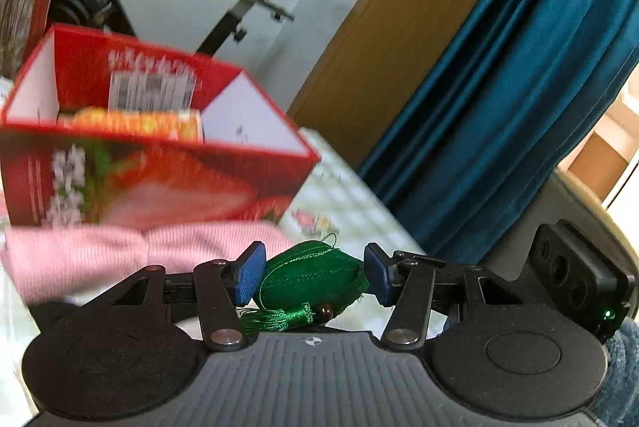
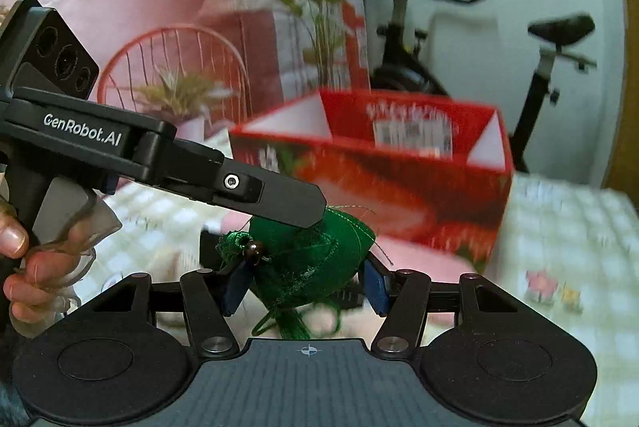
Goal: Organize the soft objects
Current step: 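Lift the green pouch with the right tool and lower it into the box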
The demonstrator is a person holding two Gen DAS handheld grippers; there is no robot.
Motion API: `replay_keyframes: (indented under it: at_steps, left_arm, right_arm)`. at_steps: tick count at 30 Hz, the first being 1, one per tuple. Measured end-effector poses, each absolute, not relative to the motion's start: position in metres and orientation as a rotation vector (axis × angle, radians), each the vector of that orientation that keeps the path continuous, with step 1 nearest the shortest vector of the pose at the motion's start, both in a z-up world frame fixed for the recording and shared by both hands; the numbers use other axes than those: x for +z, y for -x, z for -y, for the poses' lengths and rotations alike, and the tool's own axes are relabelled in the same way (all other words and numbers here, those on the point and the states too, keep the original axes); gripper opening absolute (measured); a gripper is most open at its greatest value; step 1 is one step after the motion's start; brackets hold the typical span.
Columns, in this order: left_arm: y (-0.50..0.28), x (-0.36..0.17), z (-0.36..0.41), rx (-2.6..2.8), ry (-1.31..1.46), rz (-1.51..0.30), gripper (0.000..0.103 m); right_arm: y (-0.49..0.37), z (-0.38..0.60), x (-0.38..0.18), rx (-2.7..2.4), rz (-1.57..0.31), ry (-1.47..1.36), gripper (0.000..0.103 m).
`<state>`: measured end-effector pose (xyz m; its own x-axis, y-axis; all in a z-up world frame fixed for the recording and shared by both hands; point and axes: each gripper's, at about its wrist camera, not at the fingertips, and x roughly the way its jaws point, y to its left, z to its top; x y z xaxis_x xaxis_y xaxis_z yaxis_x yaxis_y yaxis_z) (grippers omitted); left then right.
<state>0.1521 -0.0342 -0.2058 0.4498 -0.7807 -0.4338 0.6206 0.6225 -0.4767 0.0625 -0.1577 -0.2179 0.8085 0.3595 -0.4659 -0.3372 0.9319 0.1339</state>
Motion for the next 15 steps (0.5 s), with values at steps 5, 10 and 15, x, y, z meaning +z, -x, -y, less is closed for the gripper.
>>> replay_keyframes:
  at_steps: [5, 10, 15]
  left_arm:
    - [-0.161, -0.180, 0.026, -0.869, 0.278, -0.608, 0.056]
    - [-0.177, -0.158, 0.017, -0.852, 0.288, -0.550, 0.056]
    - [-0.198, -0.133, 0.009, -0.824, 0.306, -0.481, 0.056]
  right_arm:
    - [-0.078, 0.156, -0.193, 0.382, -0.447, -0.005, 0.054]
    - [-0.106, 0.154, -0.167, 0.397, -0.395, 0.039, 0.054]
    - [-0.139, 0.152, -0.141, 0.407, -0.337, 0.064, 0.054]
